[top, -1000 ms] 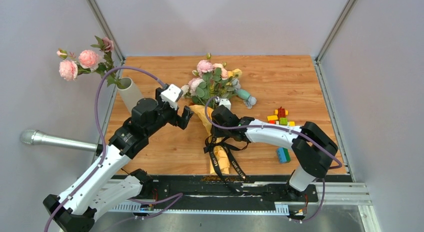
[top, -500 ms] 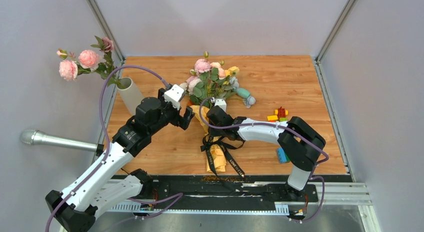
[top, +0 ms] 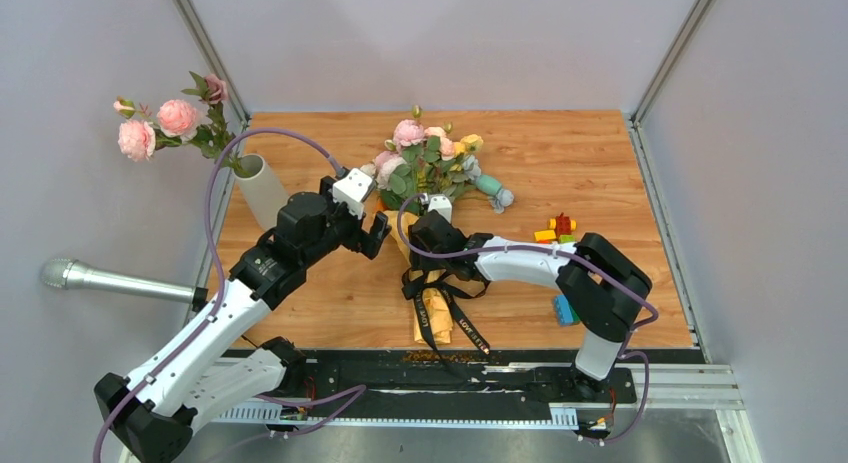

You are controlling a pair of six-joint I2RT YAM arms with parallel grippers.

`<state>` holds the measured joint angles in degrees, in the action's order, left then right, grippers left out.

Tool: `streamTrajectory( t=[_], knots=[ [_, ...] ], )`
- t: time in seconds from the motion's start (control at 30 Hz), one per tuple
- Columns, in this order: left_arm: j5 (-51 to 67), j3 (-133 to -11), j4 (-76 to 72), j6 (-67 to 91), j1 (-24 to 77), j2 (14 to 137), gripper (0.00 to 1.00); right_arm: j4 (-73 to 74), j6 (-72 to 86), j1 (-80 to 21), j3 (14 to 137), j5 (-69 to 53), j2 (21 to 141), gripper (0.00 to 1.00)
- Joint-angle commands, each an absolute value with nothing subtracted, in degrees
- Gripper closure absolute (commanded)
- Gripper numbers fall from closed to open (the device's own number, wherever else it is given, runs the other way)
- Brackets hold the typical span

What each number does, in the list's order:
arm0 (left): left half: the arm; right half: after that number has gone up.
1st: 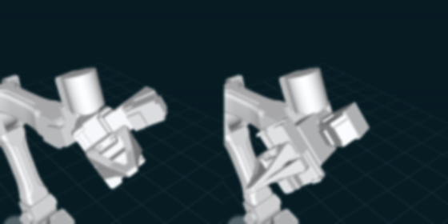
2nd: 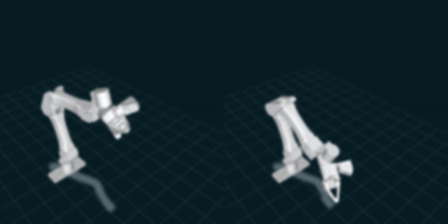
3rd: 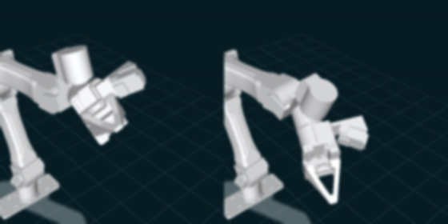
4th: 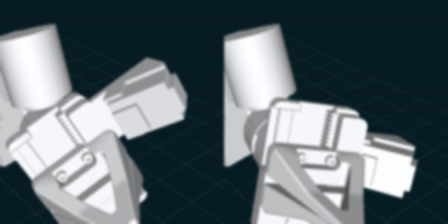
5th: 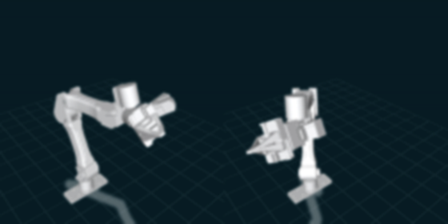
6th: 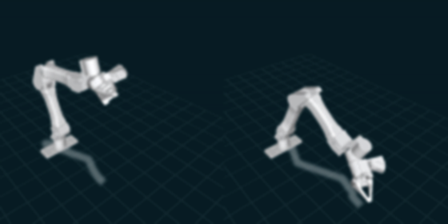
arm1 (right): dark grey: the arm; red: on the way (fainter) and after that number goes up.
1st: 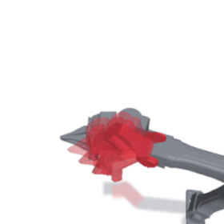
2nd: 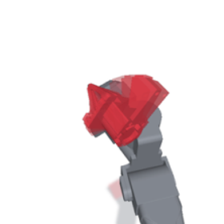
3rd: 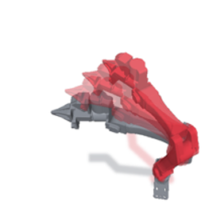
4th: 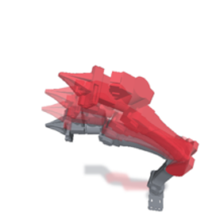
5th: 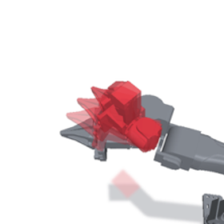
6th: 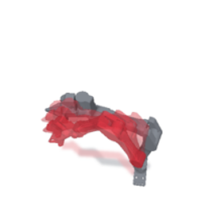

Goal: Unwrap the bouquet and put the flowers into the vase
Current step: Place the fake flower at the center of the board.

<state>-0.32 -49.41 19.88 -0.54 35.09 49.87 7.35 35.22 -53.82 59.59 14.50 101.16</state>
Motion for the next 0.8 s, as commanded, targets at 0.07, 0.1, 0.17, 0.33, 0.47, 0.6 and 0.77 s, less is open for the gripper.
streamTrajectory(
  t=[0.07,0.1,0.17,0.33,0.47,0.6,0.77],
  knots=[
    [-0.4,-49.3,18.6,-1.2,34.9,50.7,0.0,4.0,31.2,-54.1,57.1,15.3,91.2,0.39],
    [-0.4,-49.3,18.6,-1.2,34.9,50.8,0.0,4.0,30.8,-54.1,56.1,14.8,89.4,0.37],
    [-0.4,-49.2,18.7,-1.3,34.9,50.8,0.0,4.2,30.4,-54.1,54.0,13.0,85.0,0.34],
    [-1.7,-50.0,21.3,0.3,34.9,51.5,0.0,8.0,29.9,-54.2,47.8,9.0,73.6,0.31],
    [0.3,-50.2,23.6,8.2,35.0,51.7,0.02,16.7,29.2,-54.3,44.4,9.2,63.2,0.28],
    [2.6,-44.3,21.1,20.0,38.3,50.9,0.05,24.9,30.8,-54.2,40.7,9.4,55.0,0.3],
    [-4.7,-38.2,14.5,31.0,50.8,51.6,0.05,25.5,36.0,-54.3,31.6,9.0,46.2,0.32]
  ],
)
